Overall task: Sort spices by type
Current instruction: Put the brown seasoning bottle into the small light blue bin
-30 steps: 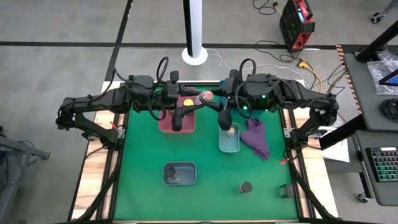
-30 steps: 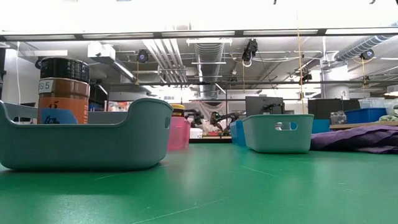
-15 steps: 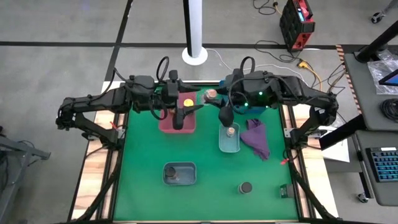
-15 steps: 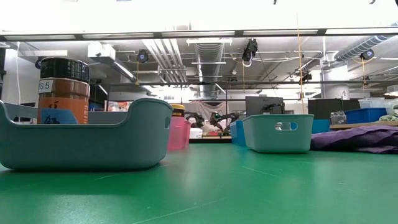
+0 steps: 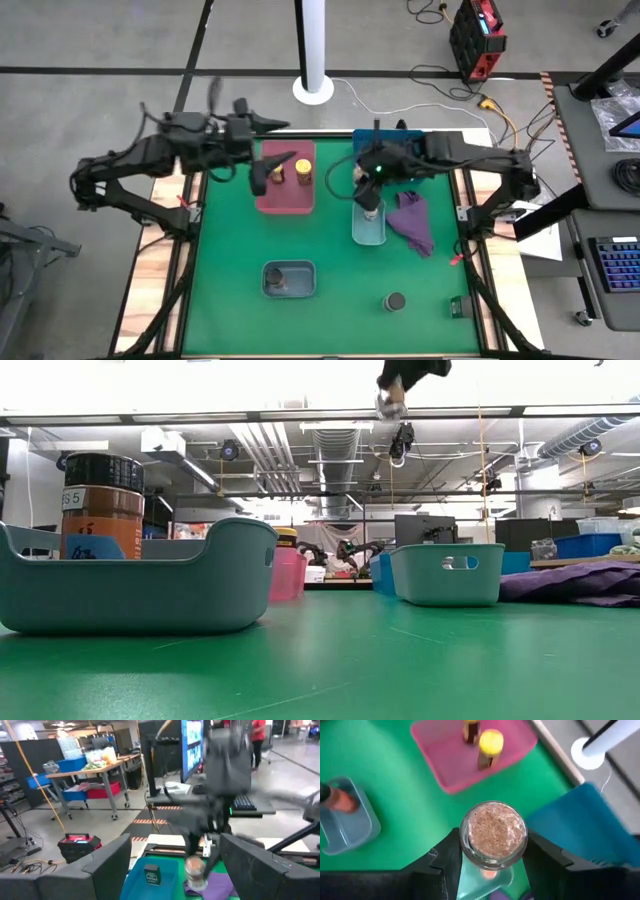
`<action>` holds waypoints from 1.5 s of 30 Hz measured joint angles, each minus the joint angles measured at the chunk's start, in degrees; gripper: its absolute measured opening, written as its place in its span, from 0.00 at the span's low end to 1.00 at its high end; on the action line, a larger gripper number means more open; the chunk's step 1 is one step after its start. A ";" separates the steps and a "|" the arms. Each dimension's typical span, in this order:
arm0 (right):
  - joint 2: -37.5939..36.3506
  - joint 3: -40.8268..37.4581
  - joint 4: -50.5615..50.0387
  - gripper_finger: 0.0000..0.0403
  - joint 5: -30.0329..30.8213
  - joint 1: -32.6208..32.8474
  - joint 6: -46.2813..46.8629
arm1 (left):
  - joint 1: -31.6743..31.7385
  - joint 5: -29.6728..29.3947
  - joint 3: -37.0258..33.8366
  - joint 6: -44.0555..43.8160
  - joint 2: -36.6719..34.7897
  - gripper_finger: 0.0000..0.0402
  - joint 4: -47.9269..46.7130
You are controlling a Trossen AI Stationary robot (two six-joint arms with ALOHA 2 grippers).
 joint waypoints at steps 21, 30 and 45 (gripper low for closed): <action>-12.18 -54.73 39.45 0.41 -0.60 9.47 28.21 | 0.00 -0.14 0.00 -4.00 -8.16 0.70 -5.82; -6.03 -56.31 40.30 0.41 1.42 10.19 30.42 | 0.00 -3.90 -0.04 -4.00 -7.43 0.70 -7.48; -3.56 -56.58 42.35 0.46 3.49 10.21 27.94 | 0.01 -4.65 -0.13 -3.20 -7.02 0.70 -8.10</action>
